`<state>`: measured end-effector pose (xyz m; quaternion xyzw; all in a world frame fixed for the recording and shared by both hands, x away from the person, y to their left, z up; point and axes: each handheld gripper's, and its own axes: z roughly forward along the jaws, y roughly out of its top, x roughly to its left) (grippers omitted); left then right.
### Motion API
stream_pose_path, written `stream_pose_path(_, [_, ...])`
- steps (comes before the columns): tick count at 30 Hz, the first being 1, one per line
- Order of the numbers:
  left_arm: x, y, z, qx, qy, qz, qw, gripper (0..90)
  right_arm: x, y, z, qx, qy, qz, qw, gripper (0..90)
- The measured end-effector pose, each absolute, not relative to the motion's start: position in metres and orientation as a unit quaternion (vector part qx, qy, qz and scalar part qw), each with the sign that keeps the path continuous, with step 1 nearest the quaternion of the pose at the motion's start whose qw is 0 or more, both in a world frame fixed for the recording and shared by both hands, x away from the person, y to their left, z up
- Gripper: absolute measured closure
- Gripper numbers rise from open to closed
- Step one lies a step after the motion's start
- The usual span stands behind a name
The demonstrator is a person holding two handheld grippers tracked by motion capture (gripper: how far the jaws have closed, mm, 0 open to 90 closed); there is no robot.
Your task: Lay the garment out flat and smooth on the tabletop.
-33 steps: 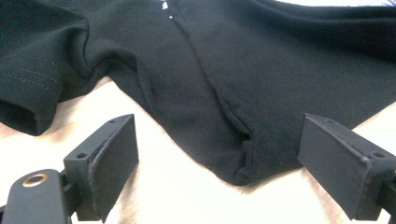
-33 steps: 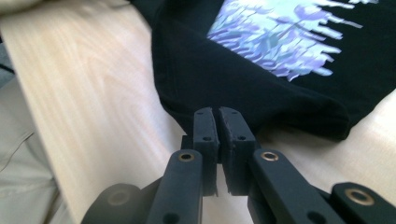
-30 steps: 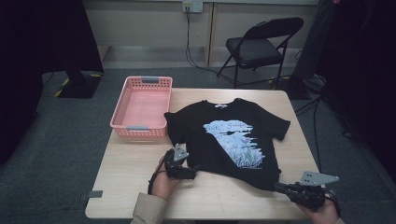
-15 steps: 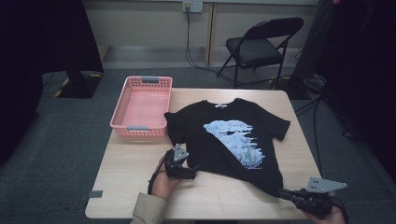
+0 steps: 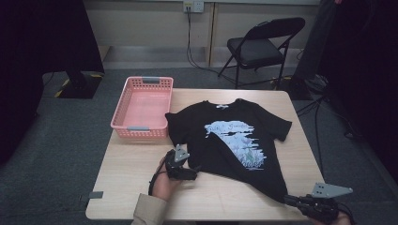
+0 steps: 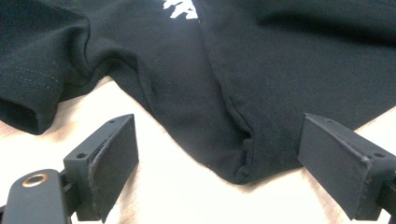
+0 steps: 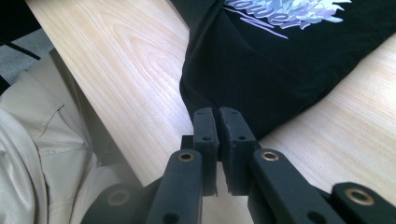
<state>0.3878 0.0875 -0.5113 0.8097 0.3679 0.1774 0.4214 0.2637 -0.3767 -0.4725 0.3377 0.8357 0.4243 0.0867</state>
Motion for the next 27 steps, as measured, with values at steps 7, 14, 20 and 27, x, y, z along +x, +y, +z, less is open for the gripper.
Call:
stream_pose_path(7, [0.388,0.088,-0.511,0.810,0.368,0.177,0.422,12.0,0.261,-0.383,-0.473,0.346,0.831,0.429,0.080,79.9])
stream_pose_path(14, [0.388,0.088,-0.511,0.810,0.368,0.177,0.422,12.0,0.268,-0.386,-0.470,0.369,0.817,0.432,0.098,45.3])
stream_pose_path(20, [0.388,0.088,-0.511,0.808,0.369,0.174,0.425,12.0,0.288,-0.376,-0.464,0.365,0.818,0.429,0.115,28.9])
stream_pose_path(27, [0.388,0.088,-0.511,0.809,0.368,0.177,0.422,12.0,0.321,-0.355,-0.458,0.354,0.819,0.431,0.137,24.9])
